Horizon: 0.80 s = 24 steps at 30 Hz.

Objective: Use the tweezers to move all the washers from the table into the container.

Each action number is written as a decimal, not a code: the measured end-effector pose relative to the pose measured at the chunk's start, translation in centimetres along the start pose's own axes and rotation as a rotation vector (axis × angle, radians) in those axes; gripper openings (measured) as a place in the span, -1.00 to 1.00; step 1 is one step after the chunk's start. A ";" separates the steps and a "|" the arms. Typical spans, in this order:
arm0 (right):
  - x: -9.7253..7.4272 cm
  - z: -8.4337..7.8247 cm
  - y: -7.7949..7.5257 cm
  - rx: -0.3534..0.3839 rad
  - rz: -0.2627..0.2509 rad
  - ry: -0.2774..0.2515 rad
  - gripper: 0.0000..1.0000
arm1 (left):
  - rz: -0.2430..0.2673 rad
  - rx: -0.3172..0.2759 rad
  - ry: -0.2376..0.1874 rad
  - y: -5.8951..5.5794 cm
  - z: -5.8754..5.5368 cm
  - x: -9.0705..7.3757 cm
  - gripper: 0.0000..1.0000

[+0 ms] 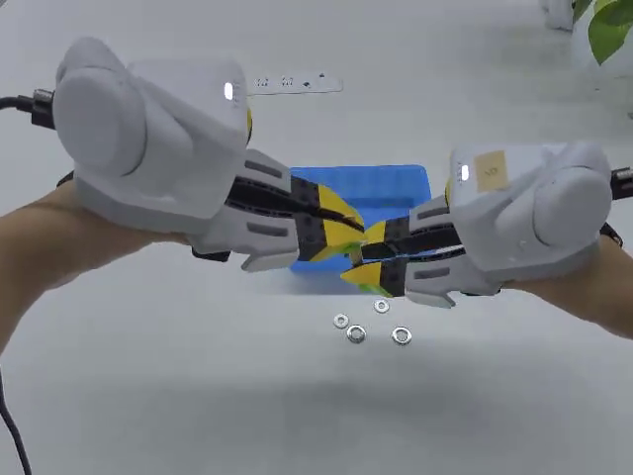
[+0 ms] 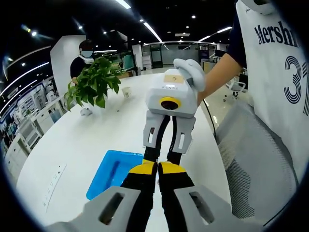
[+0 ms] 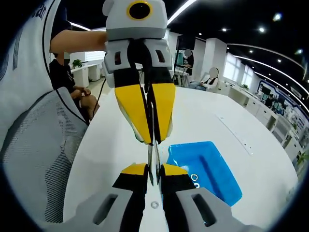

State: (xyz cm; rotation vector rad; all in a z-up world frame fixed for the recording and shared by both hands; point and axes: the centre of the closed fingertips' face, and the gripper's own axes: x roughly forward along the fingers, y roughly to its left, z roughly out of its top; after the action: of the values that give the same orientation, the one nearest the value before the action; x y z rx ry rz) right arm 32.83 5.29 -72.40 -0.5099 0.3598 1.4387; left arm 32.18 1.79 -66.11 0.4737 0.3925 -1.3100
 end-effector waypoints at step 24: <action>0.8 -3.3 4.4 0.064 0.057 0.049 -0.76 | 0.006 -0.123 -0.011 -4.0 -3.2 1.1 -0.88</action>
State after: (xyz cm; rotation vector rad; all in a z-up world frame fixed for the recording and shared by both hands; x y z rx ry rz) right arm 28.72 4.43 -76.06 -0.4868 0.4614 1.4664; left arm 28.51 1.87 -69.83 0.3640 0.4588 -1.2740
